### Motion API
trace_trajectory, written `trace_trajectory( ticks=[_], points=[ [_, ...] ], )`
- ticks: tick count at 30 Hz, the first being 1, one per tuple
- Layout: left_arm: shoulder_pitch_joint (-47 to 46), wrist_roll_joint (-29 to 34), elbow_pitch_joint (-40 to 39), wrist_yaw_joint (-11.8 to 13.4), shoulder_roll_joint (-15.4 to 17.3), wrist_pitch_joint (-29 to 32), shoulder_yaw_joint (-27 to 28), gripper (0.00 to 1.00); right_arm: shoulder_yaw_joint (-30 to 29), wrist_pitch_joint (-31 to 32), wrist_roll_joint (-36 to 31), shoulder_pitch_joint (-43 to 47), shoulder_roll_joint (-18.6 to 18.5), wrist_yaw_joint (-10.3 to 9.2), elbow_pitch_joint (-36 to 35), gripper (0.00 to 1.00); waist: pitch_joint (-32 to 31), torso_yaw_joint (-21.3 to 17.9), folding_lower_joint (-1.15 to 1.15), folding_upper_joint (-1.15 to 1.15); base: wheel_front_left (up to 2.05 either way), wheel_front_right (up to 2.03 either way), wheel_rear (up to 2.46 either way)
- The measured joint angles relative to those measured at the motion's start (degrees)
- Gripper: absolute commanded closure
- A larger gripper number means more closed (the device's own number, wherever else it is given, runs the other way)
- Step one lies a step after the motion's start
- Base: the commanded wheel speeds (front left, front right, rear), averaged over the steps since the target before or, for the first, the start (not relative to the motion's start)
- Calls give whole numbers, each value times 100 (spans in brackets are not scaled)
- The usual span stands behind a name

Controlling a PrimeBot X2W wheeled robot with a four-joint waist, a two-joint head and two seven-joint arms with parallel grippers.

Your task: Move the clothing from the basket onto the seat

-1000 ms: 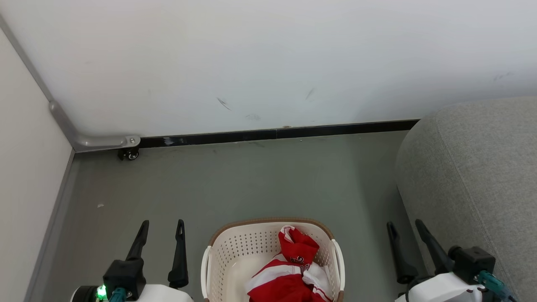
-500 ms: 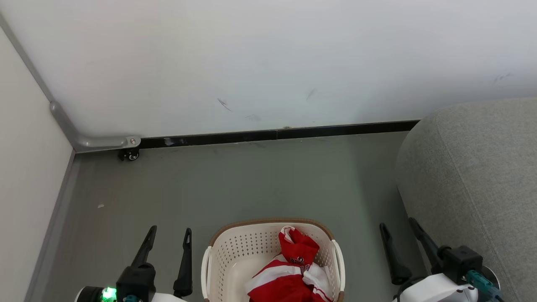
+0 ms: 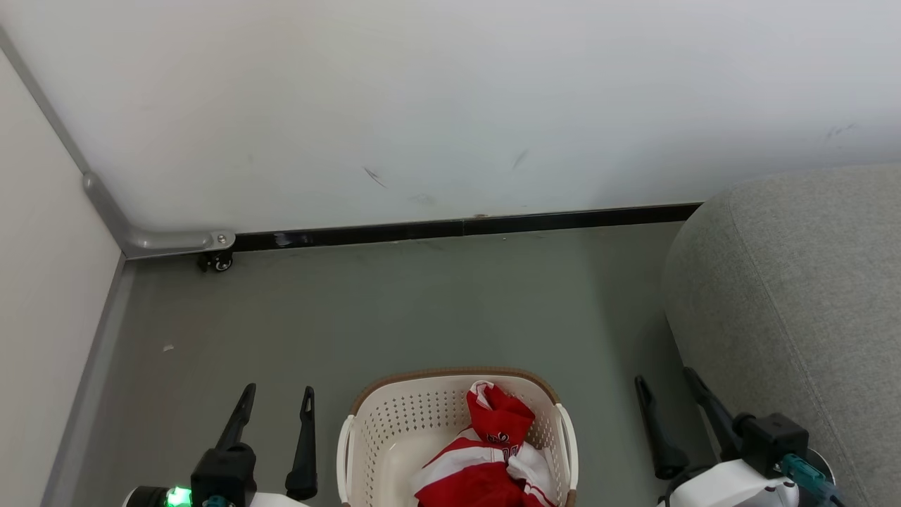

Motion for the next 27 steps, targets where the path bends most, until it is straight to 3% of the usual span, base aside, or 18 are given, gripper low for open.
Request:
trace_trajectory(
  ticks=[27],
  points=[
    [0, 1, 30, -1, -15, 0, 48, 0, 94, -54, 53, -1, 0, 0, 43, 0, 7, -42, -1, 0, 0, 0, 0]
  ],
)
